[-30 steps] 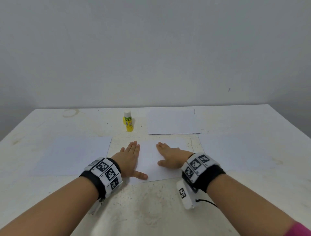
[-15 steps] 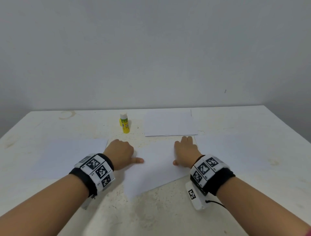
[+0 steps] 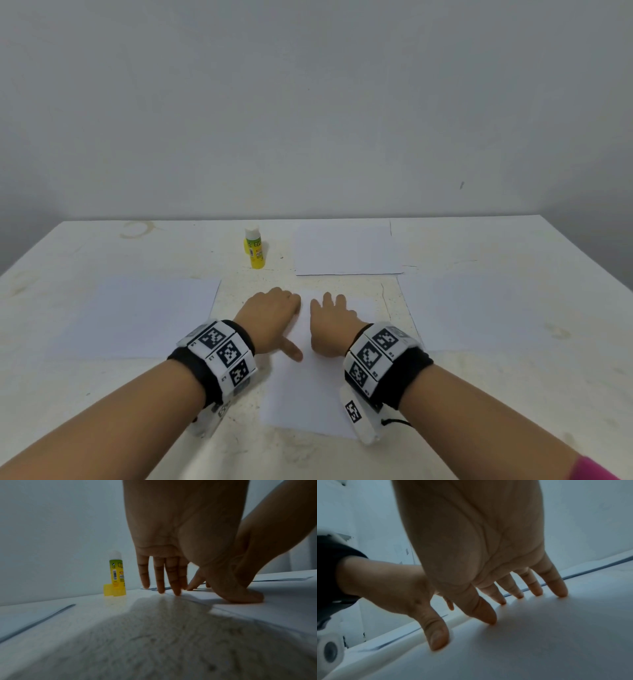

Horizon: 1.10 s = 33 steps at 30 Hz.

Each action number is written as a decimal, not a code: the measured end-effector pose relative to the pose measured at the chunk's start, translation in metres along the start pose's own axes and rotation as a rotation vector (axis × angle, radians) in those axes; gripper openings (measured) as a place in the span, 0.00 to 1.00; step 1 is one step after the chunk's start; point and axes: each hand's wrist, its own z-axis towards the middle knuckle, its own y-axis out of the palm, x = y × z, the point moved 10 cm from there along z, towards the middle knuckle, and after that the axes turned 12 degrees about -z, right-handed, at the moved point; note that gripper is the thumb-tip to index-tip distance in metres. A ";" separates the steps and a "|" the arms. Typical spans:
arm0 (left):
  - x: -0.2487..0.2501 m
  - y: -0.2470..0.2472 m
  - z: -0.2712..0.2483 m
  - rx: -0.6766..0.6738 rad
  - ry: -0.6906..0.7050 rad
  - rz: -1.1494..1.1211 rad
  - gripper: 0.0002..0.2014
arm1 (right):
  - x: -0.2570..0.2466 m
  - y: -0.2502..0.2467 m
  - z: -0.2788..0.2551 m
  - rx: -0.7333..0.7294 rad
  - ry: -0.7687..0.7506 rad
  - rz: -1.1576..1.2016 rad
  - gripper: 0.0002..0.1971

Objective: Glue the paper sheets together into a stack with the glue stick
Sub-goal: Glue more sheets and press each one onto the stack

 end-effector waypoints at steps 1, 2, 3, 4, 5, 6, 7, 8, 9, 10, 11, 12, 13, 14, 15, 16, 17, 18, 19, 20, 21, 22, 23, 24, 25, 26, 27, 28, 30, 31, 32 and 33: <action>-0.007 0.008 0.002 -0.035 -0.020 0.001 0.47 | -0.002 0.000 0.001 -0.004 -0.018 -0.002 0.28; -0.013 0.016 0.002 -0.096 -0.044 -0.008 0.54 | -0.007 0.001 0.002 -0.013 -0.053 -0.008 0.32; -0.016 0.024 0.000 -0.170 -0.063 -0.016 0.59 | -0.013 0.003 0.002 -0.030 -0.105 -0.017 0.36; -0.018 0.029 -0.001 -0.228 -0.070 -0.021 0.61 | -0.018 0.005 0.002 -0.050 -0.159 -0.021 0.38; -0.019 0.031 -0.002 -0.264 -0.074 -0.022 0.65 | -0.022 0.006 0.002 -0.073 -0.202 -0.016 0.40; -0.018 0.031 -0.001 -0.285 -0.071 -0.019 0.68 | -0.024 0.007 0.002 -0.094 -0.230 -0.006 0.40; -0.018 0.031 -0.001 -0.296 -0.066 -0.004 0.70 | -0.023 0.008 0.001 -0.111 -0.246 0.006 0.40; -0.019 0.031 0.001 -0.293 -0.060 0.022 0.70 | -0.021 0.008 0.002 -0.118 -0.256 0.022 0.39; -0.020 0.030 0.001 -0.286 -0.059 0.045 0.70 | -0.017 0.008 0.001 -0.120 -0.258 0.036 0.38; -0.021 0.031 0.001 -0.281 -0.059 0.057 0.70 | -0.011 0.009 0.001 -0.121 -0.252 0.045 0.37; -0.021 0.031 0.001 -0.278 -0.056 0.065 0.70 | -0.003 0.011 0.000 -0.123 -0.241 0.050 0.36; -0.021 0.031 0.001 -0.279 -0.054 0.066 0.70 | 0.007 0.013 0.000 -0.130 -0.222 0.057 0.36; -0.020 0.031 0.002 -0.282 -0.053 0.061 0.70 | 0.018 0.016 -0.001 -0.142 -0.200 0.066 0.36; -0.020 0.032 0.002 -0.285 -0.053 0.057 0.70 | 0.030 0.019 -0.003 -0.157 -0.174 0.077 0.36; -0.020 0.032 0.002 -0.291 -0.055 0.061 0.69 | 0.042 0.022 -0.004 -0.170 -0.148 0.090 0.37; -0.021 0.033 0.001 -0.296 -0.055 0.074 0.66 | 0.053 0.024 -0.005 -0.179 -0.126 0.100 0.38; -0.022 0.033 0.001 -0.296 -0.054 0.086 0.63 | 0.062 0.026 -0.006 -0.181 -0.112 0.108 0.41; -0.021 0.032 0.001 -0.292 -0.051 0.094 0.60 | 0.067 0.027 -0.007 -0.180 -0.106 0.113 0.44; -0.021 0.032 0.001 -0.287 -0.049 0.101 0.57 | 0.070 0.026 -0.008 -0.172 -0.104 0.113 0.48; -0.020 0.031 0.000 -0.284 -0.049 0.103 0.56 | 0.070 0.023 -0.007 -0.150 -0.102 0.115 0.51; -0.020 0.029 0.000 -0.283 -0.048 0.103 0.55 | 0.069 0.019 -0.007 -0.111 -0.095 0.117 0.51; -0.019 0.025 -0.001 -0.274 -0.047 0.106 0.55 | 0.069 0.013 -0.006 -0.062 -0.079 0.108 0.49; -0.020 0.021 -0.001 -0.257 -0.043 0.110 0.56 | 0.068 0.005 -0.007 -0.003 -0.055 0.072 0.45; -0.020 0.014 -0.001 -0.220 -0.036 0.106 0.59 | 0.067 -0.003 -0.009 0.061 -0.030 0.001 0.41; -0.020 0.007 -0.002 -0.168 -0.026 0.106 0.62 | 0.065 -0.010 -0.012 0.116 -0.013 -0.093 0.36; -0.021 0.000 -0.003 -0.108 -0.021 0.105 0.60 | 0.060 -0.015 -0.014 0.158 -0.008 -0.172 0.29; -0.022 -0.006 -0.005 -0.049 -0.001 0.111 0.51 | 0.054 -0.018 -0.015 0.181 -0.016 -0.205 0.23; -0.022 -0.010 -0.006 0.001 0.013 0.115 0.38 | 0.048 -0.017 -0.016 0.179 -0.030 -0.190 0.18; -0.020 -0.015 -0.009 0.079 0.079 0.047 0.18 | 0.035 -0.012 -0.014 0.143 -0.043 -0.108 0.15; -0.018 -0.012 -0.010 0.076 0.121 -0.005 0.19 | 0.030 -0.011 -0.012 0.129 -0.040 -0.072 0.15; -0.017 -0.007 -0.011 0.034 0.147 -0.043 0.23 | 0.025 -0.010 -0.011 0.116 -0.039 -0.055 0.15; -0.017 -0.002 -0.011 -0.018 0.169 -0.070 0.27 | 0.020 -0.008 -0.009 0.099 -0.045 -0.054 0.16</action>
